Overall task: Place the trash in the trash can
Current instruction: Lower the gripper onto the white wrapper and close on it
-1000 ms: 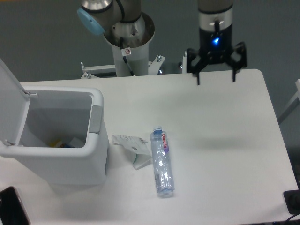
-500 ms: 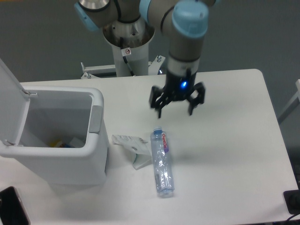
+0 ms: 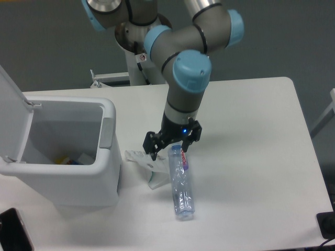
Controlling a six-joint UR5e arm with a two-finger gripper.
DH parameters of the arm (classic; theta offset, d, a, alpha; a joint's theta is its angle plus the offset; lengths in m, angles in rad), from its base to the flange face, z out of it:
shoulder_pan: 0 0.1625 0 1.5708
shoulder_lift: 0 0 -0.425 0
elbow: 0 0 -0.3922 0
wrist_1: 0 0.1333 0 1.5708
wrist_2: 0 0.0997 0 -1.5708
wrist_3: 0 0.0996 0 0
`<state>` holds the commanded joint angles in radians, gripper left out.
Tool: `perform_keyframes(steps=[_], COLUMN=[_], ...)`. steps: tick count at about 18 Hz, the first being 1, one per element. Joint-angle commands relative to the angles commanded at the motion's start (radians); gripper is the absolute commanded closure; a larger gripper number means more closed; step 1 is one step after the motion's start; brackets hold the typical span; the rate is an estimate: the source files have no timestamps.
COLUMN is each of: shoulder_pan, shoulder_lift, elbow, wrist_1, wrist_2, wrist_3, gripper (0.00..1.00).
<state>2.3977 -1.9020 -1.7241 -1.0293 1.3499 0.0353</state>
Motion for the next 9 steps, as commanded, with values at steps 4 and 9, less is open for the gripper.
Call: perform_keyframes(steps=[4,9], shoulder_pan=[-0.021,-0.038], shoulder_lift=[-0.035,-0.088], elbow=[-0.003,0.015], wrist_1=[-0.002,0.000], wrist_2=[0.008,0.043], wrist_3=[-0.006,-0.113], gripper=[0.00,0.00])
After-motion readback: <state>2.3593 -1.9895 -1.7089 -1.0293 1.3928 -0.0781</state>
